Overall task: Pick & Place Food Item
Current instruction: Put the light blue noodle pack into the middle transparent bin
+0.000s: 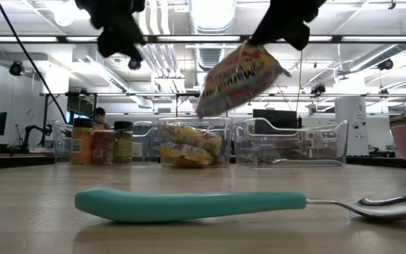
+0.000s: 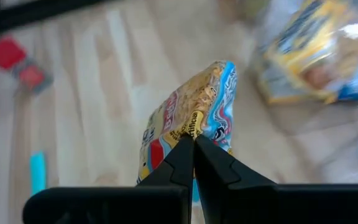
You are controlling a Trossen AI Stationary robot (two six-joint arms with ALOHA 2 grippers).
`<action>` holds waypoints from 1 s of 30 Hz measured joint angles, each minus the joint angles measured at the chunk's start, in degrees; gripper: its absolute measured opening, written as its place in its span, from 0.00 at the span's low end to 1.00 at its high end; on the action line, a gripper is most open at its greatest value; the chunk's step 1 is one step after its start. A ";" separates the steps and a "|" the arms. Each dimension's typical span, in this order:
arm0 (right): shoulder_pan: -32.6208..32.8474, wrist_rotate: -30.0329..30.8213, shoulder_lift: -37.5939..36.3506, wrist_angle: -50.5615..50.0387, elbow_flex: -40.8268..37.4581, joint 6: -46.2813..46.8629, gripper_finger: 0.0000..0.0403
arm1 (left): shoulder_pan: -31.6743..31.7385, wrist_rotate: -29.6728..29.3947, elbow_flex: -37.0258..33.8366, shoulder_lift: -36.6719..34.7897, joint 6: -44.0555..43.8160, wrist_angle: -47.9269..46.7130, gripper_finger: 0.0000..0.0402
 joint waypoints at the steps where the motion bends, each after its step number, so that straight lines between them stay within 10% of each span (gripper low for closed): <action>1: -0.68 0.63 -1.07 -0.02 0.00 -0.13 0.02 | 0.01 0.00 0.00 0.00 -0.10 2.02 0.56; 15: -14.44 0.49 -10.58 9.42 0.00 -8.13 0.02 | 0.16 -2.41 0.00 0.02 -0.55 10.45 0.56; 30: -30.60 -12.97 -9.14 17.57 0.00 -11.63 0.02 | 0.22 -4.44 0.00 0.07 -4.27 16.09 0.56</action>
